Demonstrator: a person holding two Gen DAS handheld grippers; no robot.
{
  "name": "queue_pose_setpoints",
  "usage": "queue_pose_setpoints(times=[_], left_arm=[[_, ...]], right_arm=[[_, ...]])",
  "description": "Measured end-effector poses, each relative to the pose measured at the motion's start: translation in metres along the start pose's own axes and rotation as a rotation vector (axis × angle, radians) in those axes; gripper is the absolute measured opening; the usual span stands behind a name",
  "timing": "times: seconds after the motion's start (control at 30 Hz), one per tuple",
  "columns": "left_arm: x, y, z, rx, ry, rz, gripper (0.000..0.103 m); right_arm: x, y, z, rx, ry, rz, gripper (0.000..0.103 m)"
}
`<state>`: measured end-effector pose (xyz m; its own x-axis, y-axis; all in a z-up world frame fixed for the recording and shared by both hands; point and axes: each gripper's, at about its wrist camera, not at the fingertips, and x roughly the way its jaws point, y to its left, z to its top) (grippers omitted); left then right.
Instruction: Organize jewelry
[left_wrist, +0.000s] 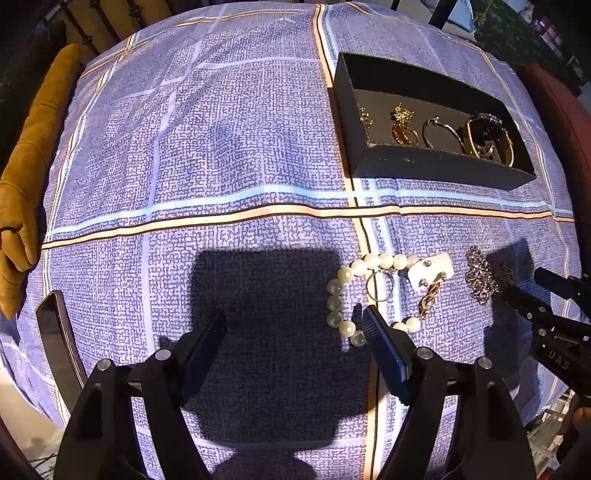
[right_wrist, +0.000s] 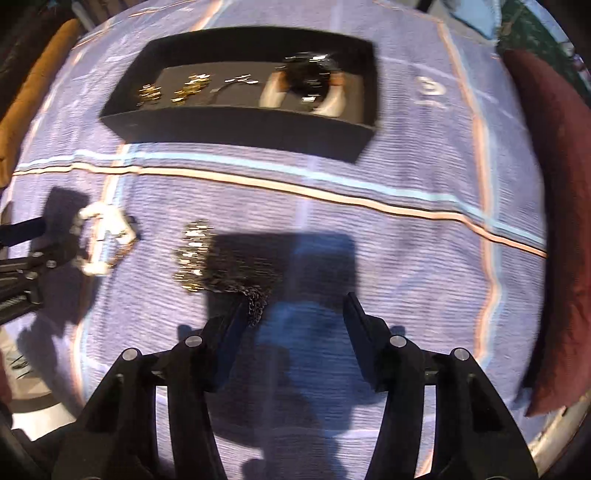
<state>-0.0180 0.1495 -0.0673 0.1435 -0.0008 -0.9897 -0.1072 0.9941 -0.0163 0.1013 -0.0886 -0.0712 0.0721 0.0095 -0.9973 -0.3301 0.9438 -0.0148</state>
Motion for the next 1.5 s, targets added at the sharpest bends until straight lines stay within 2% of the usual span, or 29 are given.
queue_pose_setpoints(times=[0.07, 0.2, 0.3, 0.4, 0.5, 0.57, 0.6, 0.63, 0.73, 0.8, 0.87, 0.93, 1.03, 1.13, 1.23, 1.33, 1.5], left_arm=[[-0.007, 0.001, 0.001, -0.006, -0.011, -0.015, 0.074], [-0.019, 0.001, 0.003, 0.003, -0.034, -0.036, 0.074], [-0.019, 0.000, 0.003, 0.015, -0.026, -0.039, 0.074], [-0.017, -0.004, 0.002, 0.029, -0.014, -0.038, 0.074], [-0.015, -0.012, 0.000, 0.049, -0.006, -0.031, 0.074], [-0.015, -0.015, -0.001, 0.053, -0.003, -0.030, 0.074], [-0.014, -0.022, -0.008, 0.049, -0.004, -0.030, 0.074], [-0.015, -0.021, -0.009, 0.045, -0.004, -0.032, 0.074], [-0.017, -0.020, -0.013, 0.028, -0.010, -0.046, 0.074], [-0.019, -0.020, -0.015, 0.024, -0.014, -0.053, 0.074], [-0.018, -0.021, -0.015, 0.030, -0.014, -0.054, 0.074], [-0.014, -0.021, -0.013, 0.042, -0.007, -0.046, 0.074], [-0.007, -0.033, -0.012, 0.067, -0.004, -0.009, 0.074], [0.000, -0.040, -0.010, 0.088, 0.002, 0.017, 0.074], [0.004, -0.043, -0.006, 0.085, 0.004, 0.016, 0.074], [0.007, -0.037, 0.001, 0.066, 0.007, -0.007, 0.075], [0.009, -0.038, 0.009, 0.056, 0.012, -0.018, 0.075]], right_arm=[[0.004, -0.025, -0.009, 0.076, 0.031, -0.017, 0.053], [-0.006, -0.059, -0.020, 0.193, 0.017, -0.042, 0.053], [-0.016, -0.063, -0.020, 0.256, -0.020, 0.067, 0.057], [-0.014, -0.041, -0.005, 0.209, -0.023, 0.120, 0.062], [-0.006, -0.009, 0.013, 0.115, -0.016, 0.122, 0.063], [0.001, 0.004, 0.020, 0.059, -0.018, 0.115, 0.071], [0.002, 0.005, 0.021, 0.045, -0.024, 0.093, 0.078], [0.003, 0.003, 0.021, 0.042, -0.017, 0.071, 0.079], [0.004, -0.025, 0.006, 0.108, 0.036, 0.013, 0.078], [-0.002, -0.046, -0.006, 0.166, 0.039, -0.019, 0.071], [-0.014, -0.054, -0.012, 0.210, 0.000, 0.012, 0.071], [-0.022, -0.049, -0.009, 0.201, -0.034, 0.070, 0.071], [-0.020, -0.017, 0.012, 0.128, -0.056, 0.138, 0.071], [-0.005, -0.001, 0.026, 0.055, -0.036, 0.149, 0.071], [0.010, -0.021, 0.014, 0.090, 0.048, 0.035, 0.073], [0.000, -0.053, -0.005, 0.167, 0.041, -0.038, 0.076], [-0.017, -0.081, -0.025, 0.242, 0.019, 0.055, 0.078]])
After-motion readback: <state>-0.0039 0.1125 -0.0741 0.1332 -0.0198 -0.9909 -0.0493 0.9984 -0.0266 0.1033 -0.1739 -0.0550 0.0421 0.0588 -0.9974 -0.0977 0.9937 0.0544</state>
